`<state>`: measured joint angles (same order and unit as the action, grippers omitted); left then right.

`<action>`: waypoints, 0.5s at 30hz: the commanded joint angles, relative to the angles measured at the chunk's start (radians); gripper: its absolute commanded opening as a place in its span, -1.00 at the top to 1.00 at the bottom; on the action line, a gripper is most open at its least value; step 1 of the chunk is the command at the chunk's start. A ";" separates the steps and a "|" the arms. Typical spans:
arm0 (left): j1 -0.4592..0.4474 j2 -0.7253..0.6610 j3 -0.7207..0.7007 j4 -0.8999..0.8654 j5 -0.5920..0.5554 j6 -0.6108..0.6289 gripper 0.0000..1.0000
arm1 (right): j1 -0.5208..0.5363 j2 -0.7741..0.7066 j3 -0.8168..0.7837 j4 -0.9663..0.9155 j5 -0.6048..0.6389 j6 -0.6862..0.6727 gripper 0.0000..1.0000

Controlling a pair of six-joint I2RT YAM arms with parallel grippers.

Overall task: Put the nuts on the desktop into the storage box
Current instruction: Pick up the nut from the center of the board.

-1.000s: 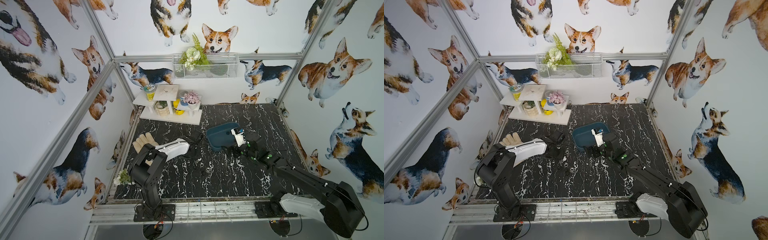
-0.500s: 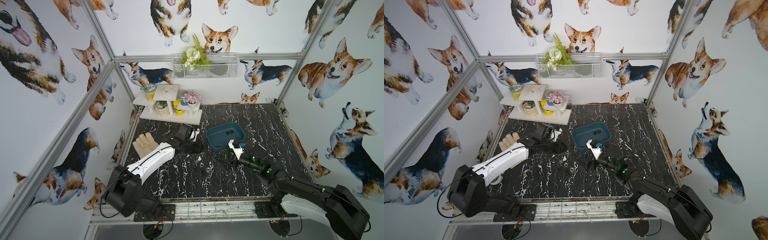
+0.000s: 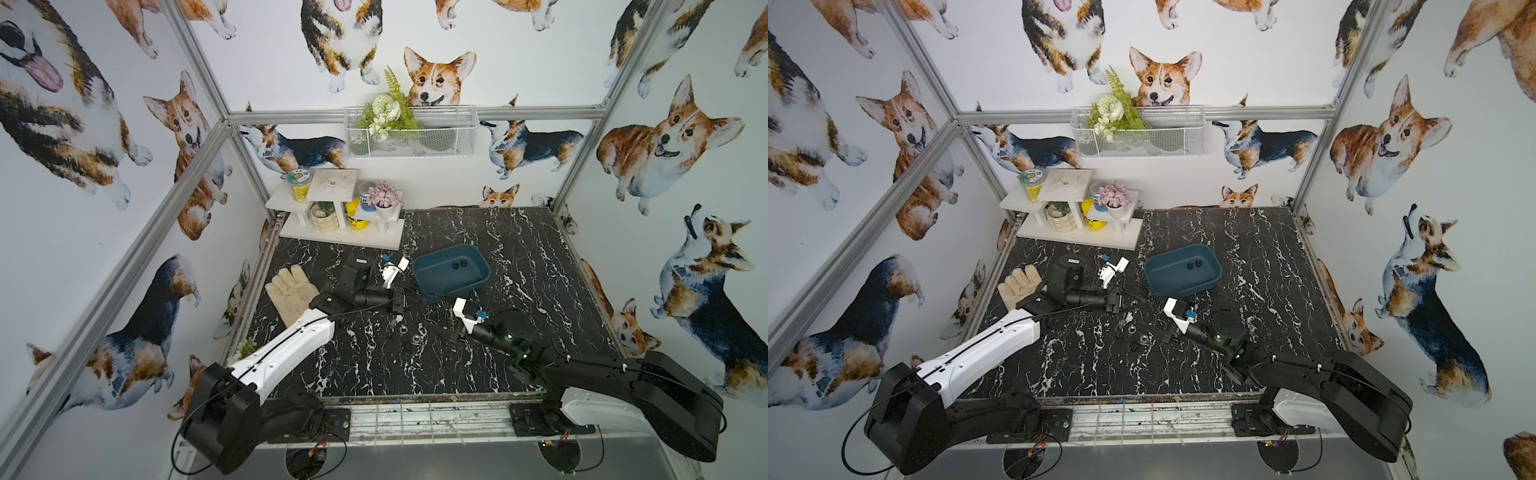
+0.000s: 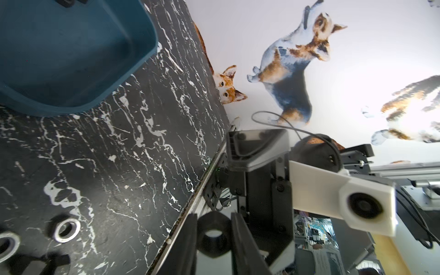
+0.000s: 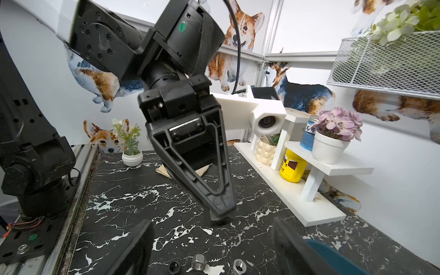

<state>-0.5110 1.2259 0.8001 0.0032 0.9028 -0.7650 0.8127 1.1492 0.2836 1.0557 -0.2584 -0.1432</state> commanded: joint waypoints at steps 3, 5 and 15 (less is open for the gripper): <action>-0.003 -0.029 -0.018 0.127 0.081 -0.028 0.54 | 0.006 0.024 0.014 0.096 0.003 -0.008 -0.47; -0.004 -0.032 -0.017 0.134 0.089 -0.030 0.54 | 0.007 0.026 0.014 0.109 -0.004 0.003 -0.40; -0.006 -0.014 -0.017 0.144 0.123 -0.030 0.57 | 0.008 0.031 0.026 0.119 -0.049 -0.004 -0.06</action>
<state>-0.5167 1.2083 0.7826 0.1146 0.9997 -0.7956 0.8196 1.1770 0.2985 1.1213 -0.2901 -0.1463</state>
